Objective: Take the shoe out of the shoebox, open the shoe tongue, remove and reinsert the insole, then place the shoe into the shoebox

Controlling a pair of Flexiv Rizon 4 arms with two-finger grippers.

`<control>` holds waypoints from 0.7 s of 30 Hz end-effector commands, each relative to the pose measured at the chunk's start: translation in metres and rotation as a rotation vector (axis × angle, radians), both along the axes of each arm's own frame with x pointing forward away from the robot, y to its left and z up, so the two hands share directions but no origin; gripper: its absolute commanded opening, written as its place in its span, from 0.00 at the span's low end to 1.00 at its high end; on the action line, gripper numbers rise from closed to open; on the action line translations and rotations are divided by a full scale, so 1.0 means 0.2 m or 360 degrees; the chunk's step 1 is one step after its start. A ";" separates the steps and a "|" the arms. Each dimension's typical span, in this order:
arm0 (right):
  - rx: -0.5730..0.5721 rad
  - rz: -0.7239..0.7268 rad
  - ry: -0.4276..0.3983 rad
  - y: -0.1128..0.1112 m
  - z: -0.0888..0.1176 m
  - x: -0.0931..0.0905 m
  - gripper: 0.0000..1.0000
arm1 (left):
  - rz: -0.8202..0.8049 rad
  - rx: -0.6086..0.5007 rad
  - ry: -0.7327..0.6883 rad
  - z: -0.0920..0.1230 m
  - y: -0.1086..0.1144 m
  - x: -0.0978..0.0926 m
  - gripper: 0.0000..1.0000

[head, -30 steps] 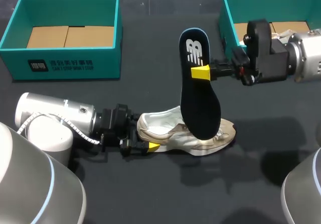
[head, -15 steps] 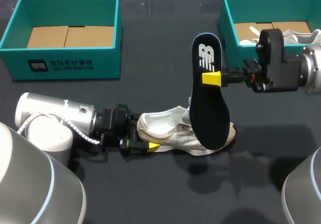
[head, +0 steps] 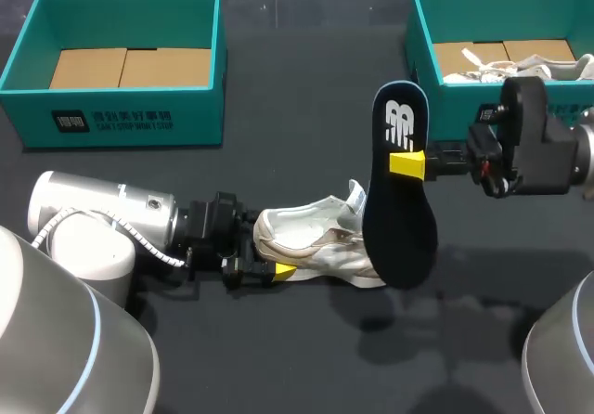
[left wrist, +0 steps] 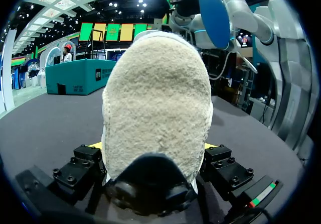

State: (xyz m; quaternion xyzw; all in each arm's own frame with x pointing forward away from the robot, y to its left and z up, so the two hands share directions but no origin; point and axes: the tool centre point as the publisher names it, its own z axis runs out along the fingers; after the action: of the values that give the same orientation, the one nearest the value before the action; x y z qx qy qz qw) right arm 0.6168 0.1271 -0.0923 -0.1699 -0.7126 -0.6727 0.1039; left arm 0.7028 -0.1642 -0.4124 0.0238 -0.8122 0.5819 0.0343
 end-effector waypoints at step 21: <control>0.0030 0.0005 -0.0005 0.03 -0.02 -0.09 0.00 | 0.0003 0.0002 0.0000 -0.03 -0.01 -0.01 0.00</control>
State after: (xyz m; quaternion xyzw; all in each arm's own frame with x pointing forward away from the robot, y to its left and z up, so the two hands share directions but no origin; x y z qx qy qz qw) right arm 0.6002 0.1335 -0.0966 -0.1660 -0.7068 -0.6794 0.1063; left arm 0.7028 -0.1643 -0.4124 0.0238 -0.8122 0.5819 0.0343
